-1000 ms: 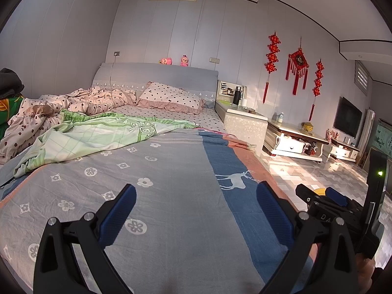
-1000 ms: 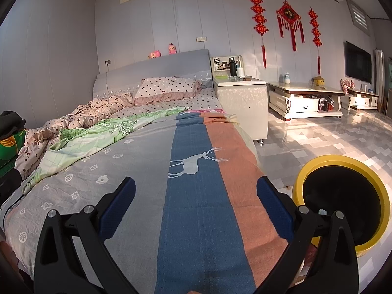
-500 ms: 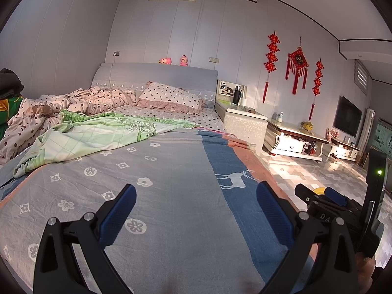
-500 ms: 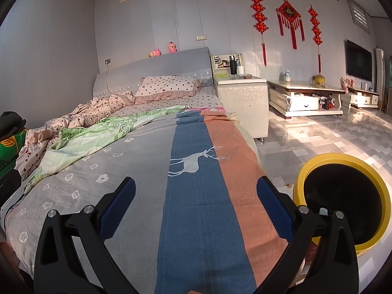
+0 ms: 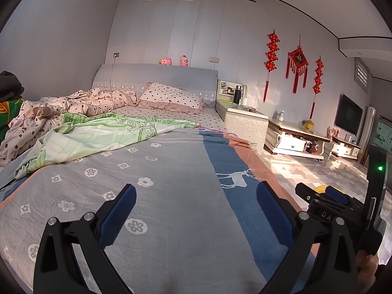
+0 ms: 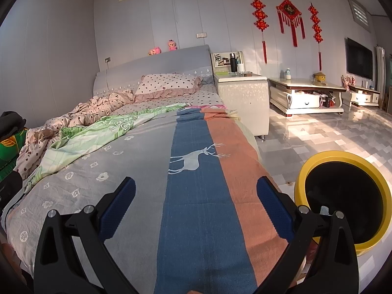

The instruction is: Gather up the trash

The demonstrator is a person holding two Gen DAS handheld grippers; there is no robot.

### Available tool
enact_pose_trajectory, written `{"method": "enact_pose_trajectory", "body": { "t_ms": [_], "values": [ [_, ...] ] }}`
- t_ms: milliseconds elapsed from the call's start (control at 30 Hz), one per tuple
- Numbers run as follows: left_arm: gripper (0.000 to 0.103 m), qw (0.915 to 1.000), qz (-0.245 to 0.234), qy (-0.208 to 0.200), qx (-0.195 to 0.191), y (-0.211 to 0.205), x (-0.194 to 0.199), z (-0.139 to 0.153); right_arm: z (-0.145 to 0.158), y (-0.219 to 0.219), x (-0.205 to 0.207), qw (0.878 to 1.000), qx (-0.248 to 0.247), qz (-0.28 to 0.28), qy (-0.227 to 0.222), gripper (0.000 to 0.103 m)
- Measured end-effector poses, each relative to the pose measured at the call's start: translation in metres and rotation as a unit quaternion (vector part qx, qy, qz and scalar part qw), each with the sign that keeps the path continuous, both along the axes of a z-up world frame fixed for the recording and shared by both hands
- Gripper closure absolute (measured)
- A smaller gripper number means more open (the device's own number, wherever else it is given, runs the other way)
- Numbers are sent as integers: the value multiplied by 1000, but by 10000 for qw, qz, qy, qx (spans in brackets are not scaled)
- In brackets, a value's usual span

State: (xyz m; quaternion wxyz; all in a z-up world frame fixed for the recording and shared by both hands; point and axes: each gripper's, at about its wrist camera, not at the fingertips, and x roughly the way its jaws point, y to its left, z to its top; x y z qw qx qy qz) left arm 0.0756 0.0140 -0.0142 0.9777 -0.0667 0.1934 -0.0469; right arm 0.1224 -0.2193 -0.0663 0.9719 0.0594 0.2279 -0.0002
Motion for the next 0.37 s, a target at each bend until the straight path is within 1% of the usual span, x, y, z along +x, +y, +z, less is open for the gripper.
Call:
{"method": "enact_pose_trajectory", "body": {
  "t_ms": [367],
  "values": [
    [8,10000,-35,85,-23,0,5,-4,0,0,0,10000,8,-9,5,8]
  ]
}}
